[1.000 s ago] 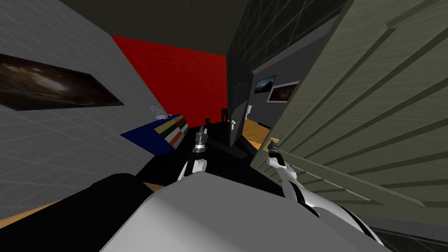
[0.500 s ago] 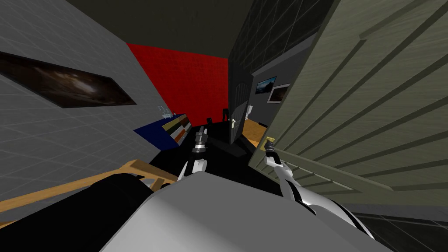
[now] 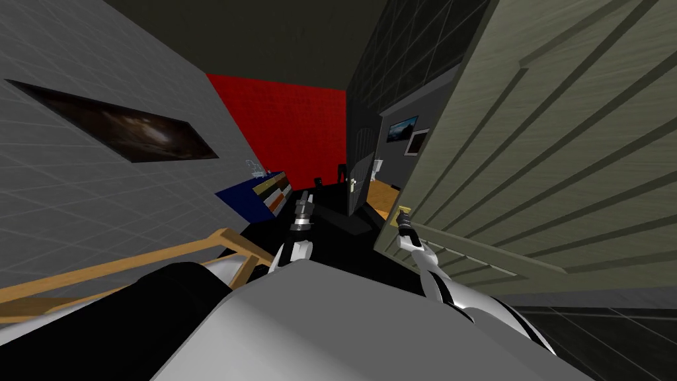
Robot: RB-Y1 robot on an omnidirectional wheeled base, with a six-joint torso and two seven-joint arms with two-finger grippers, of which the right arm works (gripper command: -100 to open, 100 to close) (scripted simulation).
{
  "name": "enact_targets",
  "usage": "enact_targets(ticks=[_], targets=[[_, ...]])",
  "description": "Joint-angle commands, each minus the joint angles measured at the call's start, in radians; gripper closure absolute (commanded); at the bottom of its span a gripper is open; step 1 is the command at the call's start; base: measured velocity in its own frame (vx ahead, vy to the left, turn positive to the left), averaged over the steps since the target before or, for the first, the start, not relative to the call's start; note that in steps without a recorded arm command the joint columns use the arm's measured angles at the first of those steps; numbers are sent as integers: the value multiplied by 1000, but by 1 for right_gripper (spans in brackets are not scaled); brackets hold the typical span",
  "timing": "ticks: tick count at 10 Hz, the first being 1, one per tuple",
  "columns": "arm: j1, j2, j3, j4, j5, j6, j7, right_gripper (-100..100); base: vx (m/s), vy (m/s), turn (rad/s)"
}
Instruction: Pull the door open
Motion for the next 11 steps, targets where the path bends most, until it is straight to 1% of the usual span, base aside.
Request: enact_targets(ticks=[1, 3, 8, 11], targets=[[0, 1, 7, -2, 3, 0, -6, 100, -141, -30, 47], [-1, 2, 20, -3, 8, -1, -14, 100, -169, -55, 53], [-6, 7, 70, -6, 27, -4, -48, 100, -187, -79, 71], [-8, 9, 88, -8, 34, -5, -60, 100, -188, -75, 52]])
